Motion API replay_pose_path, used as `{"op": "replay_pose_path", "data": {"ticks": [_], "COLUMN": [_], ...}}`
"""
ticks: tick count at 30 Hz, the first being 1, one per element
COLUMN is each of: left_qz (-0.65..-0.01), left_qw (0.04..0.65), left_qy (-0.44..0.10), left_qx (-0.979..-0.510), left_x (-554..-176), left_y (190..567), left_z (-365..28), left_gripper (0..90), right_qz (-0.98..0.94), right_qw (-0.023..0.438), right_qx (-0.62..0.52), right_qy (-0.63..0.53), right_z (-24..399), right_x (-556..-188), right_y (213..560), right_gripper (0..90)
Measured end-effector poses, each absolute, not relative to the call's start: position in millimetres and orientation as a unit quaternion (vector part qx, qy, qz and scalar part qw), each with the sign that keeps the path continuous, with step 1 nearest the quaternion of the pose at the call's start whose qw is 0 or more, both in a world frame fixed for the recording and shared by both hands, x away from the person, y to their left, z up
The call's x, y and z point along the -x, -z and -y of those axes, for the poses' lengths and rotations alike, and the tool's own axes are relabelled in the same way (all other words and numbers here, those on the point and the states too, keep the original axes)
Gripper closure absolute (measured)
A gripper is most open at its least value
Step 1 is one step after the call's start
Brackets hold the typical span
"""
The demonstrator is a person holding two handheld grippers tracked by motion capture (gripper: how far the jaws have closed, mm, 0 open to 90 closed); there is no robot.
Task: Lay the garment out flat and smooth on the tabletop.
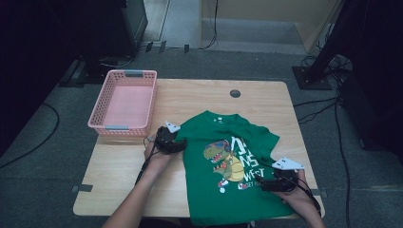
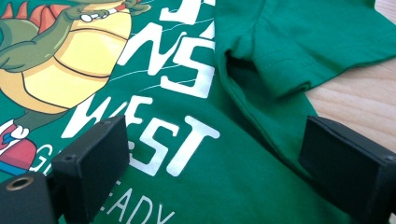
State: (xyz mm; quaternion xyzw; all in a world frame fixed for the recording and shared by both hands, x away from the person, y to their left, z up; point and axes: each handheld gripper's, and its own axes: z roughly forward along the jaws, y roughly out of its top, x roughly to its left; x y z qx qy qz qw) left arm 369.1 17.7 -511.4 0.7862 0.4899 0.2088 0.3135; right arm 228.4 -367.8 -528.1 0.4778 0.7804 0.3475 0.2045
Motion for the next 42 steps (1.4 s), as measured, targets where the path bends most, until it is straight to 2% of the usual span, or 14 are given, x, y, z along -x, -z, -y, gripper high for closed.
{"op": "replay_pose_path", "data": {"ticks": [6,12,14,17,20,27,31,36,37,42], "left_qz": [-0.493,-0.501,-0.495,-0.487,-0.475,-0.465,-0.468,-0.459,-0.460,-0.460], "left_qw": [0.297,0.278,0.291,0.317,0.327,0.305,0.331,0.359,0.361,0.361], "left_qy": [-0.231,-0.235,-0.228,-0.222,-0.216,-0.202,-0.194,-0.209,-0.210,-0.210], "left_qx": [-0.785,-0.785,-0.786,-0.783,-0.788,-0.806,-0.796,-0.785,-0.784,-0.784], "left_x": [-391.9,-396.4,-392.2,-385.0,-379.7,-379.3,-380.7,-377.2,-376.8,-376.7], "left_y": [510.1,506.8,502.2,493.2,489.6,508.5,514.7,521.3,521.7,521.7], "left_z": [-7.8,-1.5,1.4,7.1,16.0,27.1,20.0,16.0,15.8,15.9], "left_gripper": [40.0,37.3,35.2,33.9,32.8,31.1,30.7,30.7,30.7,30.6], "right_qz": [-0.762,-0.750,-0.751,-0.737,-0.729,-0.736,-0.731,-0.706,-0.697,-0.670], "right_qw": [0.217,0.228,0.236,0.205,0.206,0.215,0.210,0.234,0.238,0.258], "right_qx": [-0.506,-0.523,-0.520,-0.534,-0.545,-0.540,-0.540,-0.560,-0.566,-0.607], "right_qy": [-0.341,-0.335,-0.331,-0.359,-0.360,-0.348,-0.360,-0.365,-0.369,-0.340], "right_z": [353.6,339.3,337.4,341.5,342.6,337.1,341.9,360.9,366.1,388.3], "right_x": [-217.9,-207.8,-204.4,-204.8,-206.5,-205.3,-207.3,-225.4,-231.4,-274.2], "right_y": [528.4,528.1,526.2,521.0,521.4,523.7,518.4,494.3,488.2,478.1], "right_gripper": [8.3,8.2,8.2,8.3,8.4,8.4,8.5,15.8,19.6,27.8]}}
